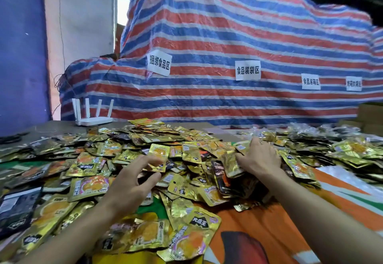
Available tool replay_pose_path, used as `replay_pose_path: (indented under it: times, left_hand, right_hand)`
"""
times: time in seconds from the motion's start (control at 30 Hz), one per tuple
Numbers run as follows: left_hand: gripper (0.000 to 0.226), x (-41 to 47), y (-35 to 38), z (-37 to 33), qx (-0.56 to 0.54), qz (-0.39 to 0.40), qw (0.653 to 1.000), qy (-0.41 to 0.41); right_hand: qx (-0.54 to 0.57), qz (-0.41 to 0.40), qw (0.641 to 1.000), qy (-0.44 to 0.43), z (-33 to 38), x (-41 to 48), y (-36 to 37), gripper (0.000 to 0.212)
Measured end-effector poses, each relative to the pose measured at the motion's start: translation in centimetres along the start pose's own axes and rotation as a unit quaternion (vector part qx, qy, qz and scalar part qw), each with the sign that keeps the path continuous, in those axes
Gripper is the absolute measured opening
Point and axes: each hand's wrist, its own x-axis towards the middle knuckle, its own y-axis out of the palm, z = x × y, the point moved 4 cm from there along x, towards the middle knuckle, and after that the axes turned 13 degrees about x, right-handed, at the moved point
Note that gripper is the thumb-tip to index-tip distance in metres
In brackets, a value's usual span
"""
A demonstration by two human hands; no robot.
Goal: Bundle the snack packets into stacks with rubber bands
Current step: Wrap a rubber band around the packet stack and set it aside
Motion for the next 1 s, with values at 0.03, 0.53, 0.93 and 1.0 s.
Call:
replay_pose_path:
  times: [0.03,0.53,0.93,1.0]
  left_hand:
    - [0.026,0.1,-0.3,0.2,0.017,-0.019,1.0,-0.006]
    - [0.057,0.8,-3.0,6.5,0.323,0.096,0.909,-0.247]
    - [0.057,1.6,-0.2,6.5,0.453,0.111,0.872,-0.15]
    - [0.043,1.7,-0.4,6.2,0.473,0.082,0.867,-0.137]
  right_hand:
    - [-0.014,-0.006,1.0,0.003,0.0,-0.1,0.1,0.067]
    - [0.082,0.246,0.95,-0.173,13.5,-9.8,10.0,0.075]
    - [0.044,0.257,0.952,-0.159,16.0,-9.8,13.2,0.064]
    - [0.052,0.207,0.961,-0.178,16.3,-10.5,13.0,0.048]
